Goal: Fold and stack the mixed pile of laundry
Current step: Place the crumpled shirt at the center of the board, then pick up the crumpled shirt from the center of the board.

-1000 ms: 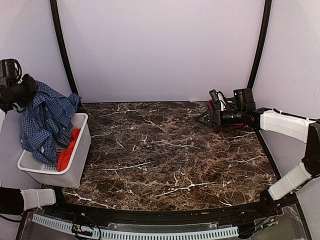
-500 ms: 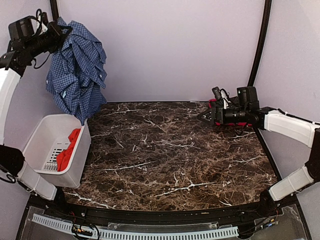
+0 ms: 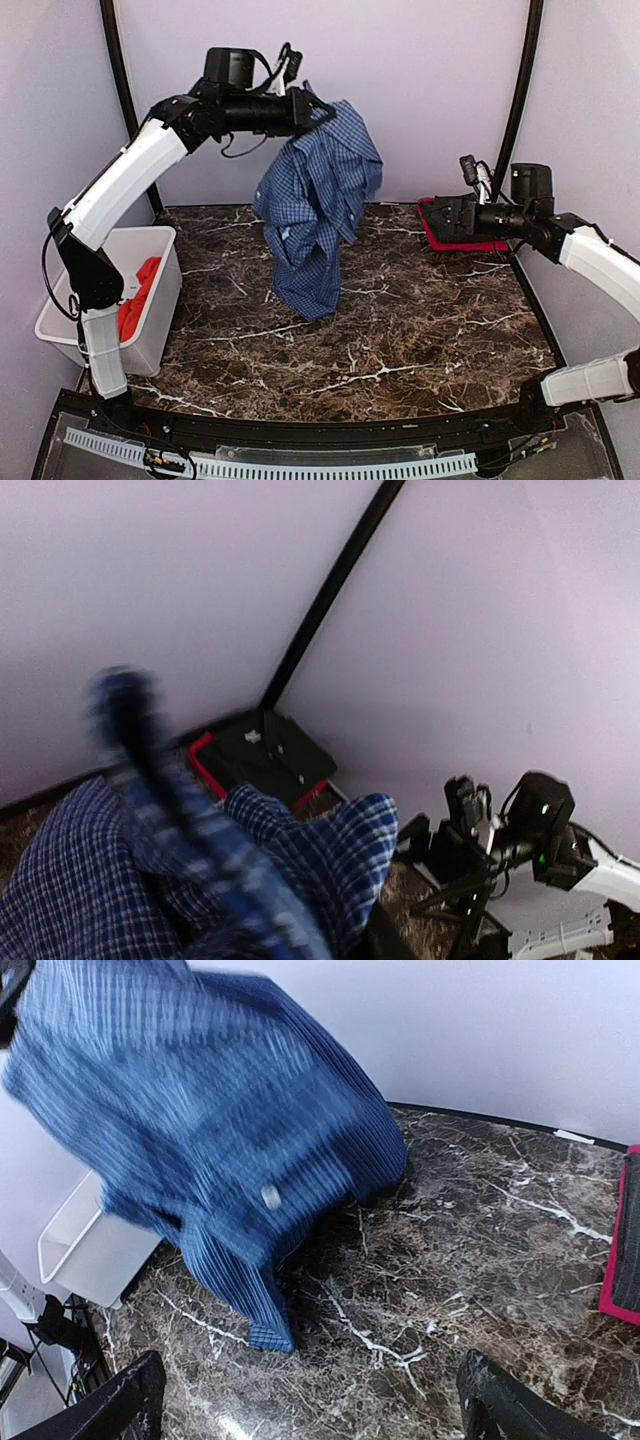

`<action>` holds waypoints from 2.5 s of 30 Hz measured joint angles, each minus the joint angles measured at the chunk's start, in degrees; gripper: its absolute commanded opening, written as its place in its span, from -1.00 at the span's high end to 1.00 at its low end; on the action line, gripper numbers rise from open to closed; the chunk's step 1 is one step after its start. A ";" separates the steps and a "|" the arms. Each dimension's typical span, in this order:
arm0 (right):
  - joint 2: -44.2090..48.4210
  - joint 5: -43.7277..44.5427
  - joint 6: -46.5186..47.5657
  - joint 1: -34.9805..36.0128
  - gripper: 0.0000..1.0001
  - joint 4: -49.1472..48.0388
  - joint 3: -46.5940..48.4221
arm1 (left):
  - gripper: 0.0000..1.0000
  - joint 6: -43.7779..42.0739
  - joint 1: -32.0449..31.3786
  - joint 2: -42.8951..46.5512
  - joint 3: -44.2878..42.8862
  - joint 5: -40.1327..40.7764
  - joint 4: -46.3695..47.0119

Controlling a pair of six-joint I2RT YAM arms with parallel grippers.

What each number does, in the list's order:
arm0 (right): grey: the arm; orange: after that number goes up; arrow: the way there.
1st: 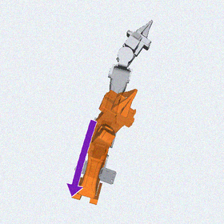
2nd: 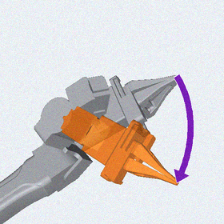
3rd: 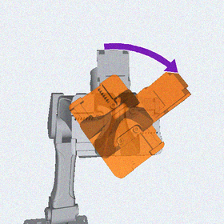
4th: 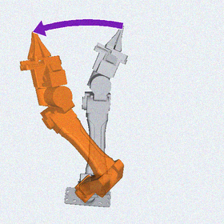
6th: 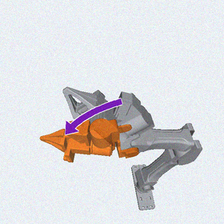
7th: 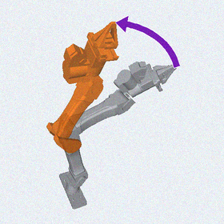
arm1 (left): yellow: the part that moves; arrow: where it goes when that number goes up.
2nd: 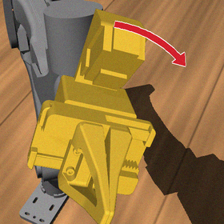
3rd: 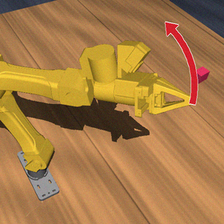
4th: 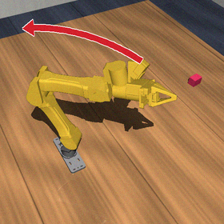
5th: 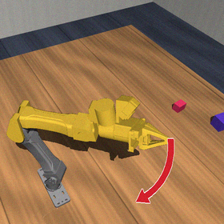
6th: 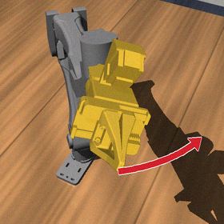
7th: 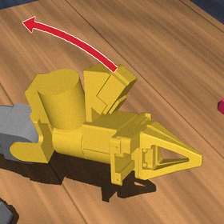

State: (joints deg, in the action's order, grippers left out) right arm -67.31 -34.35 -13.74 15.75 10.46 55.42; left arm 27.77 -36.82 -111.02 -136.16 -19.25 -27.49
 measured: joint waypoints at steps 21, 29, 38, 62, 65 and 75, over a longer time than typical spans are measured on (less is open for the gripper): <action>-12.31 1.25 3.21 6.32 -0.97 4.61 2.08 | -0.72 1.44 2.84 12.66 64.08 7.67 10.84; -18.03 2.51 3.89 10.97 -0.97 5.09 6.34 | -0.22 5.92 1.95 5.99 67.76 -1.42 25.90; -17.09 7.93 7.82 13.29 -0.97 6.95 8.52 | 0.99 4.63 -1.25 -3.30 58.86 -8.83 32.02; -6.88 20.39 16.39 18.99 -0.65 10.21 5.03 | -0.32 3.63 5.90 2.97 60.78 -13.51 32.59; -9.68 21.73 18.12 24.09 -0.58 10.95 5.66 | -0.32 4.42 7.26 7.67 64.06 -10.19 31.82; -32.09 35.36 18.49 33.94 -0.43 16.92 16.35 | -0.32 7.76 7.58 11.56 71.87 -4.28 31.50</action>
State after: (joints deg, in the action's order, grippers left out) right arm -99.39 1.02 4.75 49.69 27.38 71.77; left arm 35.53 -29.23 -99.46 -64.29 -23.53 4.01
